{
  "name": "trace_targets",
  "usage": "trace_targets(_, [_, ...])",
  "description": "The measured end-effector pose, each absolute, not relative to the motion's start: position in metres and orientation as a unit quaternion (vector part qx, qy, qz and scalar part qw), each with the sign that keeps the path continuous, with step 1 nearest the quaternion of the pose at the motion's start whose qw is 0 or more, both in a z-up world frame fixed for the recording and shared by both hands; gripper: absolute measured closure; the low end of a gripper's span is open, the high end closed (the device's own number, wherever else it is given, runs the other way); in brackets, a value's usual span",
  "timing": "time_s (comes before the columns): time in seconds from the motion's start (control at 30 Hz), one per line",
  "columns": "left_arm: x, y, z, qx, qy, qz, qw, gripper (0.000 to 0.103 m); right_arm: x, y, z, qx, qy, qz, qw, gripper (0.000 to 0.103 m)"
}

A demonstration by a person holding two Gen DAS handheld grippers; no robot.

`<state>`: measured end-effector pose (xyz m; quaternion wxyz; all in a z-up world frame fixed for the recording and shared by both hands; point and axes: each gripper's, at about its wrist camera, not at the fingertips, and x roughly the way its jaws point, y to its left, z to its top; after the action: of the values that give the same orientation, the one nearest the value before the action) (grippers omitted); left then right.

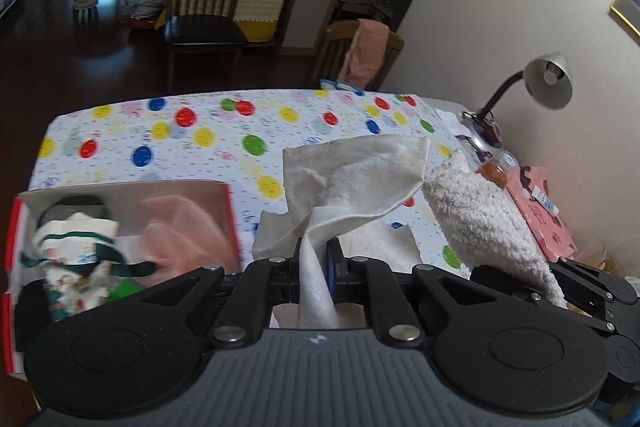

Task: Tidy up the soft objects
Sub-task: 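Carry the tissue and towel with both tools over the box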

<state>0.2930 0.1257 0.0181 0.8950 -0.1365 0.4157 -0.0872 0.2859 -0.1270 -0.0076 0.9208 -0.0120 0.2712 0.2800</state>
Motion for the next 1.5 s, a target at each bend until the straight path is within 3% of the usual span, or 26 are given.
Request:
trace_targets(0.67, [0.246,0.264,-0.002,-0.149,0.417,0.029,0.896,0.094,0.293,0.016,-0.022,-0.064,0.291,0.357,0.885,0.081])
trace_targets(1.5, [0.273,0.270,-0.094,-0.108,0.458,0.064,0.880,0.094,0.319,0.099,-0.105,-0.165,0.362,0.333,0.855,0.081])
